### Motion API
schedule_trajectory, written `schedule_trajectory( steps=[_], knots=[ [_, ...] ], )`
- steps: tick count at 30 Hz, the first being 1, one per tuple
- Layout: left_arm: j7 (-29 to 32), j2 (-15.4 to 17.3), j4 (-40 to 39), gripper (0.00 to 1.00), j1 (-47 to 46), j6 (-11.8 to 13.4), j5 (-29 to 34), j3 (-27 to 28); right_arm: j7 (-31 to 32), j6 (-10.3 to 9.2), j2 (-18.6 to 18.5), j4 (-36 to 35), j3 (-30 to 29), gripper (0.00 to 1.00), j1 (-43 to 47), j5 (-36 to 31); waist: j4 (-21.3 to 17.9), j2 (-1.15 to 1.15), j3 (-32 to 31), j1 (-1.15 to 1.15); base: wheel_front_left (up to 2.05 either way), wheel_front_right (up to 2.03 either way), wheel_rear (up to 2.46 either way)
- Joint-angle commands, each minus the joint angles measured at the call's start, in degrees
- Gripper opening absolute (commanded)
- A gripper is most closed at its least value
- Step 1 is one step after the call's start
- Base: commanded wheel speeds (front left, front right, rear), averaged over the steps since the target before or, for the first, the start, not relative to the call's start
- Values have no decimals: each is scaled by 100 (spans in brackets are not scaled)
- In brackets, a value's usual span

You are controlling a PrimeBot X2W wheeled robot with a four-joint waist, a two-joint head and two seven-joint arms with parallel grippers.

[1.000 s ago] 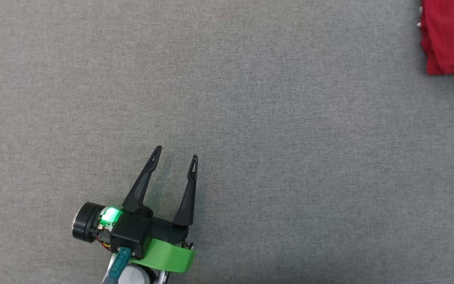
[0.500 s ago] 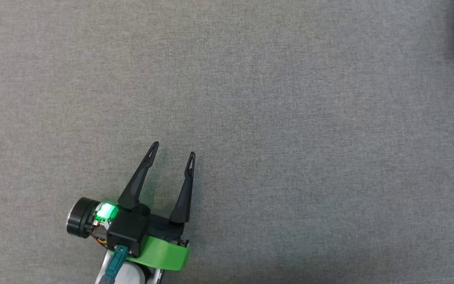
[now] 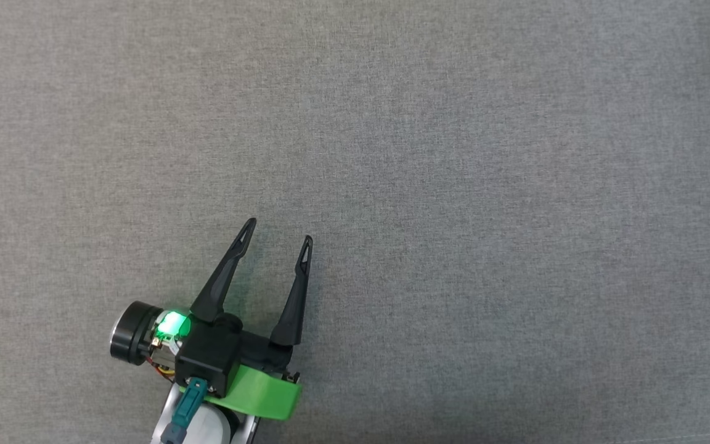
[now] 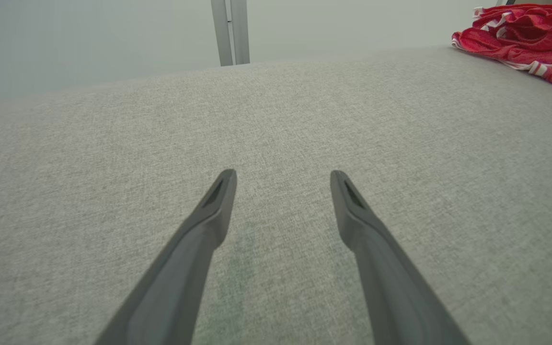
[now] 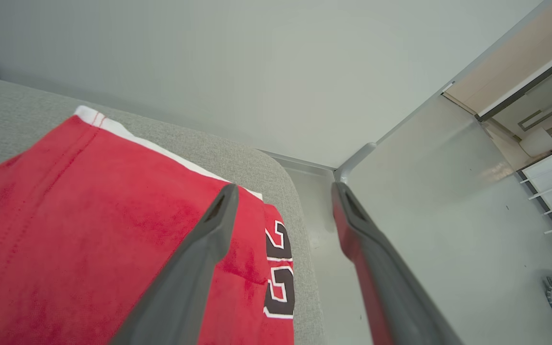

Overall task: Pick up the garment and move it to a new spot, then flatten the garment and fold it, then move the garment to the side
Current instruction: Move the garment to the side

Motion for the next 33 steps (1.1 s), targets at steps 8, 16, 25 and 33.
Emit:
schedule_trajectory(
  steps=[8,16,25,33],
  knots=[
    [-16,-65,113,100,229,128,-195,14,-436,-12,1186,159,-741,100,539,-631,36,0,-871,0,0,0,0],
    [-16,-97,263,100,717,202,-400,103,-431,-12,2292,-292,-1290,100,2274,-635,37,0,-2020,0,0,0,0],
    [-16,-125,263,100,1430,365,-635,305,-432,-11,3116,-1963,-1786,100,4106,-920,-10,0,-3101,0,0,0,0],
    [-16,-134,272,100,1829,496,-814,660,-429,-11,4188,-3857,-2460,100,5871,-1568,-44,0,-3610,0,0,0,0]
  ],
)
